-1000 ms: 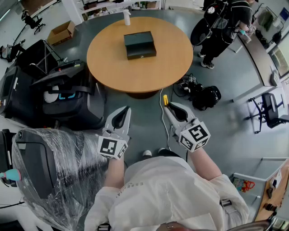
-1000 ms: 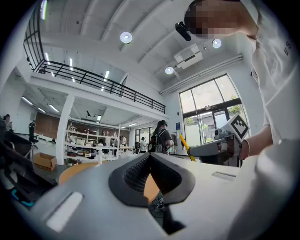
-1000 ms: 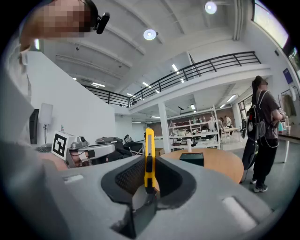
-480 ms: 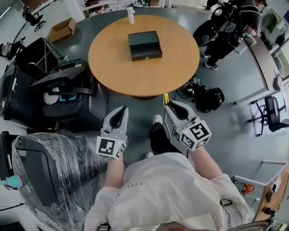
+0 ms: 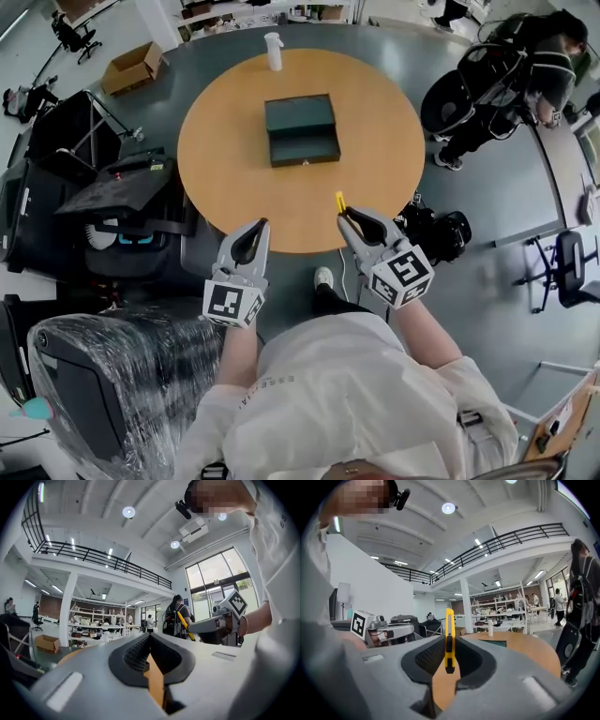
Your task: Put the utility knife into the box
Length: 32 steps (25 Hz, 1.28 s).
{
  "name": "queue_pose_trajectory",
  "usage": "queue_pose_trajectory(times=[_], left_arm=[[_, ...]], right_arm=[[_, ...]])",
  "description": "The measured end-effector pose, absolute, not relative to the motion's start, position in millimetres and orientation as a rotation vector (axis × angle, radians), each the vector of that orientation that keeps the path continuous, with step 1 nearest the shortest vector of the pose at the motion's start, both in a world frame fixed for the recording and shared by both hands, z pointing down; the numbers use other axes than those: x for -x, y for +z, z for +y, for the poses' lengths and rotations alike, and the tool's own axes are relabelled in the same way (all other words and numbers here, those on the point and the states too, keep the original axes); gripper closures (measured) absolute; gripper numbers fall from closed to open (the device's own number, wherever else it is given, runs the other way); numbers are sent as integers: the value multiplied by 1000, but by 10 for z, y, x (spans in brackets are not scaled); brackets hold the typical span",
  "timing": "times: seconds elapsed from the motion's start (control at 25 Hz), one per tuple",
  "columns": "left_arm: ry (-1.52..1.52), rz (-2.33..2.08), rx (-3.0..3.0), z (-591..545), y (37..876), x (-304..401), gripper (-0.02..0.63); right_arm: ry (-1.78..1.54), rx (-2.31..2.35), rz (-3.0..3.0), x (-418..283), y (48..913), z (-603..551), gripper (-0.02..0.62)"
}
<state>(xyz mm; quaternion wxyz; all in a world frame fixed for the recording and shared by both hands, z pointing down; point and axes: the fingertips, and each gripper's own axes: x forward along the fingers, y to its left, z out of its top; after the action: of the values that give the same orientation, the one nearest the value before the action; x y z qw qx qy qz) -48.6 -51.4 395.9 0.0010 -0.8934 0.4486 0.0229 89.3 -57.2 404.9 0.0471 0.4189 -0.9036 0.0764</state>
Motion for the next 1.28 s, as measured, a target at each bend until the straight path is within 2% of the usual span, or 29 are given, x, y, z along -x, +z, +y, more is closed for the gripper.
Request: queue_pose_trajectory(times=[0.44, 0.92, 1.28], left_arm=[[59, 1383, 2786, -1843, 3799, 3, 589], [22, 1385, 2878, -2573, 4067, -12, 589], [-18, 1394, 2994, -3001, 4432, 82, 589]], right_arm=[[204, -1157, -2761, -1158, 3978, -1932, 538], [337, -1155, -2721, -1034, 4259, -2657, 538], [436, -1013, -2559, -785, 4945, -3260, 538]])
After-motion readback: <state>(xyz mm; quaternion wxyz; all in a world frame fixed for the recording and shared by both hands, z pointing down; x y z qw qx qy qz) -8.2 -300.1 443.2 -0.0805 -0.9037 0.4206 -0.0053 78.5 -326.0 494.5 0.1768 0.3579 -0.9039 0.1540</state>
